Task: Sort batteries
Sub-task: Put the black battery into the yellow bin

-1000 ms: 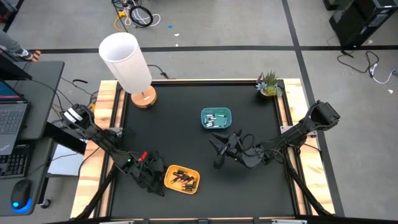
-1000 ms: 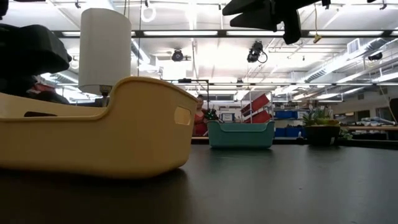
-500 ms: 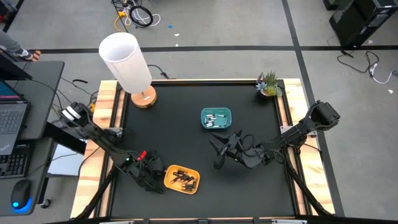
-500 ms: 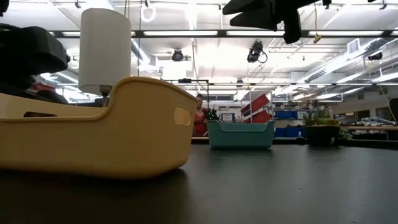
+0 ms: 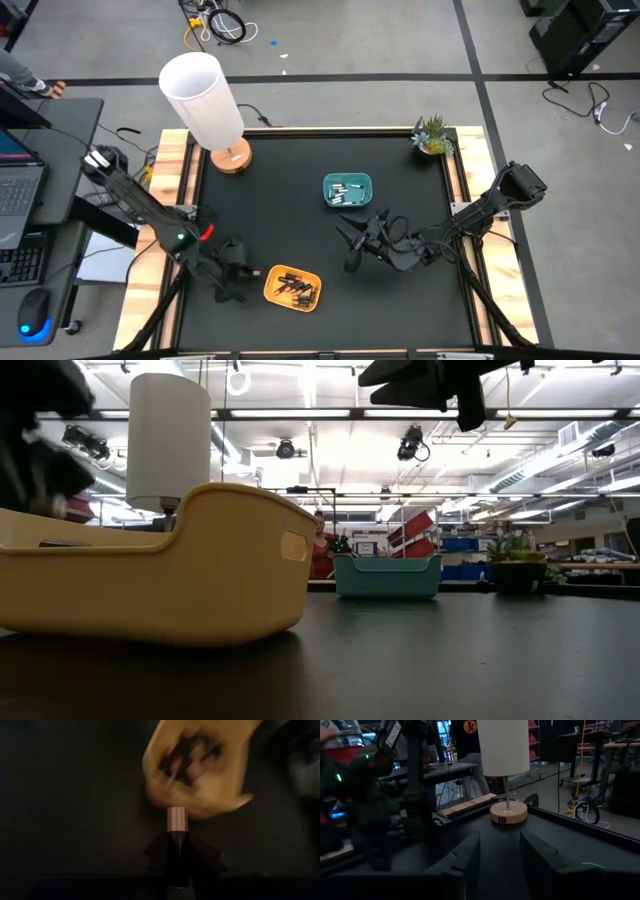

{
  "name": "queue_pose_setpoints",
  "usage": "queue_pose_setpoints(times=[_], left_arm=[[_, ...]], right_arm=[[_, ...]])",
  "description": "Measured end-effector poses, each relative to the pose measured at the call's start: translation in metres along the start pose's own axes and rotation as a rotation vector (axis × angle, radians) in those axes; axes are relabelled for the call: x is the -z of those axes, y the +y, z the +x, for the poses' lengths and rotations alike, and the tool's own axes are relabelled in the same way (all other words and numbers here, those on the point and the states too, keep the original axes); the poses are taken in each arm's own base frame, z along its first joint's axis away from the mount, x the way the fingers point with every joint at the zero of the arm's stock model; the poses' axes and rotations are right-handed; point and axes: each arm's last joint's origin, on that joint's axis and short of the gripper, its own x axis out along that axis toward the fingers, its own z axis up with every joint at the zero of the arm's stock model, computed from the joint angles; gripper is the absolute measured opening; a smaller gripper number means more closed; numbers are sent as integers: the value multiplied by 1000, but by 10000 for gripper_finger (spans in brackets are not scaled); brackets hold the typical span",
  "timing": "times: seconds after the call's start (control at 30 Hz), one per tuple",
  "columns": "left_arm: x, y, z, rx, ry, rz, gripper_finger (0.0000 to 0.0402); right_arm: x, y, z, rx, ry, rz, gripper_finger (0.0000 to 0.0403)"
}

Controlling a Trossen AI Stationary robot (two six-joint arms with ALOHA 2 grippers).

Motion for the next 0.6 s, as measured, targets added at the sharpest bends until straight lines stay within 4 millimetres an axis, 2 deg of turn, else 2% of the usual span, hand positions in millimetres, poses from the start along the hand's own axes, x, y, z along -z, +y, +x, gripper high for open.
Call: queue_pose_setpoints(times=[0.23,0.47,0.6], left_arm=[[-23,-15,-3,153,-214,19,56],[-32,-13,23,133,-257,-38,58],[-39,-15,39,195,-280,-88,113]], right_arm=[[12,0,5,15,26,-20,125],[45,0,22,-17,97,-26,125],[50,1,26,-59,106,-24,125]])
